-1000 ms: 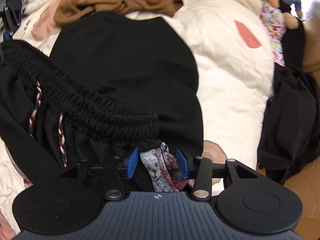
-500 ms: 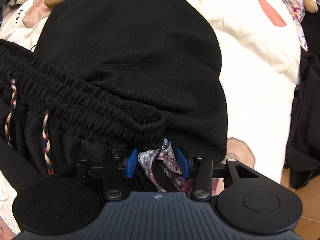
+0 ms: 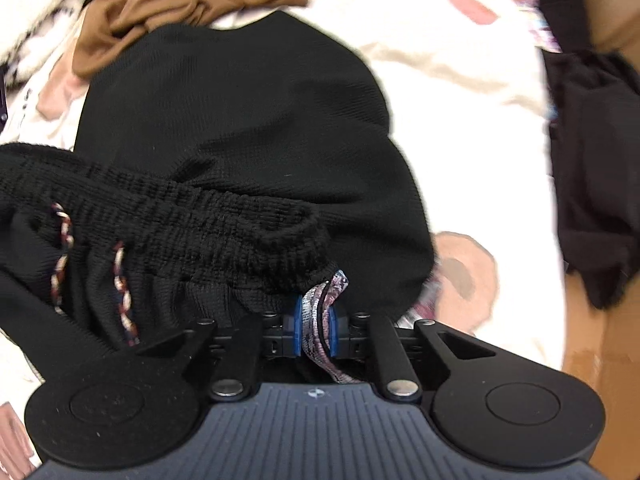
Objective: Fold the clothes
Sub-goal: 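Lift the trousers with both grippers, holding waistband and side stripe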
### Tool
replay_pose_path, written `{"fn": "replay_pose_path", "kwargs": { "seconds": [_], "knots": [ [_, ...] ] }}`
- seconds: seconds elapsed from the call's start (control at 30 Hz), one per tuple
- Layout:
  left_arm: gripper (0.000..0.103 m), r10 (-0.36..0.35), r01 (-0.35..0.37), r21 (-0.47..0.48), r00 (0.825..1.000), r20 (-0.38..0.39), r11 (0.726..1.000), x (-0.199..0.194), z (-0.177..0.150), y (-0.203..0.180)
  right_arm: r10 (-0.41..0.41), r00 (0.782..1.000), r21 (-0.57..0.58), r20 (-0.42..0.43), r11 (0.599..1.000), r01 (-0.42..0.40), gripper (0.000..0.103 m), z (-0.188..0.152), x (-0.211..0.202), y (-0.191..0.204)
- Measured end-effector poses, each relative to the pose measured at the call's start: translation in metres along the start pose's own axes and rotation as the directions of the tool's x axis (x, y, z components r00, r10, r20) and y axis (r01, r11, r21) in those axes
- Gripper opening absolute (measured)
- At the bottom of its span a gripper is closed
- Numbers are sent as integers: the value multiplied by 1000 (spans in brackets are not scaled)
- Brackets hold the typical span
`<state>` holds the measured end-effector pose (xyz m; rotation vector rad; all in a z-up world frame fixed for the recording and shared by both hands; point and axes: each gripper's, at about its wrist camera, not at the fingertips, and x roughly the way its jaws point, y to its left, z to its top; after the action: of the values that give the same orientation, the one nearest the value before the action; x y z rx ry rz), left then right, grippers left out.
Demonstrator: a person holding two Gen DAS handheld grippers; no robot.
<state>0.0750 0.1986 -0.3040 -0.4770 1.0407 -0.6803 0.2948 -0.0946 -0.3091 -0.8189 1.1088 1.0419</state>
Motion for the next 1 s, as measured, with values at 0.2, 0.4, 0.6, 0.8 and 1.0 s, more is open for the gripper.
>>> {"fn": "replay_pose_path", "kwargs": {
  "seconds": [0.2,0.4,0.6,0.8,1.0],
  "knots": [
    [15,27,-30,54,998,60,998,-8,20,-11,-57,993,114,102,992,45,10,-30,-50,0],
    [15,27,-40,148,996,89,988,-14,44,-36,-150,966,239,211,966,97,8,-49,-108,12],
    [15,54,-89,273,990,133,958,-30,80,-80,-234,930,342,285,931,130,7,-68,-166,28],
    [15,52,-127,383,978,200,915,-57,106,-143,-304,901,354,310,916,188,7,-89,-232,42],
    [15,33,-154,465,966,258,872,-83,121,-201,-388,850,376,357,892,250,7,-99,-300,71]
  ]
}}
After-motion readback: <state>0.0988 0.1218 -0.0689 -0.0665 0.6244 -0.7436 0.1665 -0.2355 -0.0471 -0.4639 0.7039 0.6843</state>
